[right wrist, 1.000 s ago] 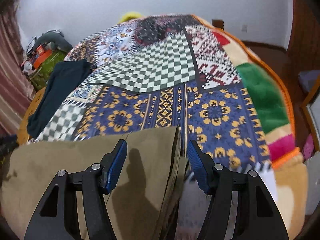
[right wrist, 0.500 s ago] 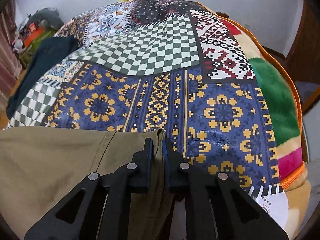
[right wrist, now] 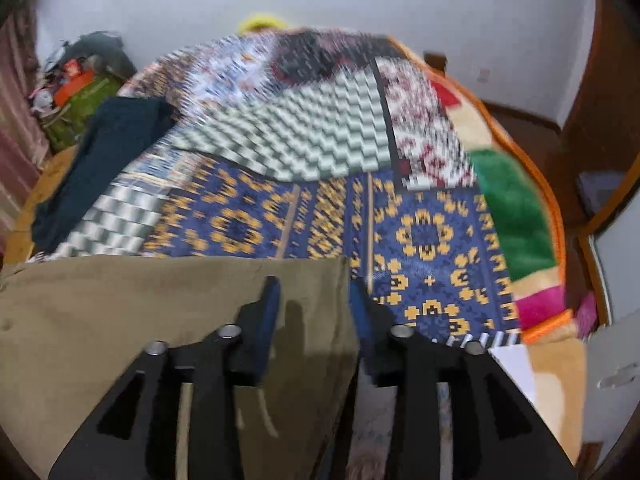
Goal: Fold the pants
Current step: 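Lift and shift the folded pants with both tools, then open them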
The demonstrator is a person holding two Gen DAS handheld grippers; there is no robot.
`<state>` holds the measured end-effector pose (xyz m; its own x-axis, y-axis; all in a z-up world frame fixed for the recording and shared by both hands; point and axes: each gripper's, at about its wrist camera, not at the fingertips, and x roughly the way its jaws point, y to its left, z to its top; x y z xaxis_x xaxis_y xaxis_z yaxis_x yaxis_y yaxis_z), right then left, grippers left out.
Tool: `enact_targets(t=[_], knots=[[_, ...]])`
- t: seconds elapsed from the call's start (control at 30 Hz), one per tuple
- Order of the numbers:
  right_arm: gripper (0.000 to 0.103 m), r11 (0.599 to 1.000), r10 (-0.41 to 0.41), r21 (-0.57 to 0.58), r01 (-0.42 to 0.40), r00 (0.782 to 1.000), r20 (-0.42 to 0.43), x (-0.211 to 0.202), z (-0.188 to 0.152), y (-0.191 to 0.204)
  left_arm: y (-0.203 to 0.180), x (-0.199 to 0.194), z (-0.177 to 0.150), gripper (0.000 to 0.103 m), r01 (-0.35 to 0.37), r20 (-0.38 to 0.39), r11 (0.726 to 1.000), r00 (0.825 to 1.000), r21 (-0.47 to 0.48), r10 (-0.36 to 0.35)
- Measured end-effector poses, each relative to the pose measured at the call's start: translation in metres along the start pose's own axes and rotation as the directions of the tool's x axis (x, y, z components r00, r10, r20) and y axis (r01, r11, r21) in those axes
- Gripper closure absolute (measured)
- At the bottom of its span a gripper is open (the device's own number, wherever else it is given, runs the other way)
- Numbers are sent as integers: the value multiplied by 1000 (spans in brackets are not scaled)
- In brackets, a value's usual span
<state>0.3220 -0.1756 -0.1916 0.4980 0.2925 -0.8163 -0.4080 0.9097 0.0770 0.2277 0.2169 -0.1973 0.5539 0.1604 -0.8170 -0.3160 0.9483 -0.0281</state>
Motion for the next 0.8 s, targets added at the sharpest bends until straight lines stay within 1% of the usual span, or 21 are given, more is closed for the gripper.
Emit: enact_targets(t=[0.03,0.1,0.17,0.2,0.23,0.3,0.4,0.5,0.6,0.67,0.7,0.73,0.8], knots=[[59,1000,16,-9,-16,1000,23,-10,1,5,-5,-9,3,42,17,21,1000,1000,13,-18],[57,998,57,-25,-55,997,55,-27,3,17,-15,-24,9,35,47,56,998,997,43,-50],[49,995,93,-33,-91,993,70,-41,5,28,-30,-39,14,31,73,84,994,993,85,-80],[42,992,125,-37,-122,989,82,-49,5,36,-39,-45,16,28,87,93,990,991,107,-97],[38,989,145,-41,-142,985,91,-55,5,44,-47,-50,18,25,101,99,987,989,128,-114],[33,979,201,-60,-196,974,102,-66,6,61,-60,-56,19,16,127,102,979,984,157,-144],[28,962,265,-87,-257,960,96,-71,5,86,-81,-58,21,15,156,88,967,980,201,-177],[24,948,309,-102,-301,949,70,-68,1,103,-99,-50,24,14,181,52,957,979,225,-197],[21,941,324,-116,-318,946,33,-56,-2,118,-114,-32,25,13,209,-15,948,977,240,-212],[19,939,324,-120,-323,946,-10,-43,-6,125,-118,-18,23,13,220,-62,944,975,245,-212],[19,938,321,-125,-324,946,-49,-32,-9,129,-121,-10,21,13,221,-86,943,975,250,-206],[19,938,318,-124,-325,945,-70,-27,-12,130,-123,0,18,13,217,-116,941,974,258,-193],[19,938,312,-116,-328,940,-138,-11,-21,131,-125,14,11,13,218,-162,939,970,265,-180]])
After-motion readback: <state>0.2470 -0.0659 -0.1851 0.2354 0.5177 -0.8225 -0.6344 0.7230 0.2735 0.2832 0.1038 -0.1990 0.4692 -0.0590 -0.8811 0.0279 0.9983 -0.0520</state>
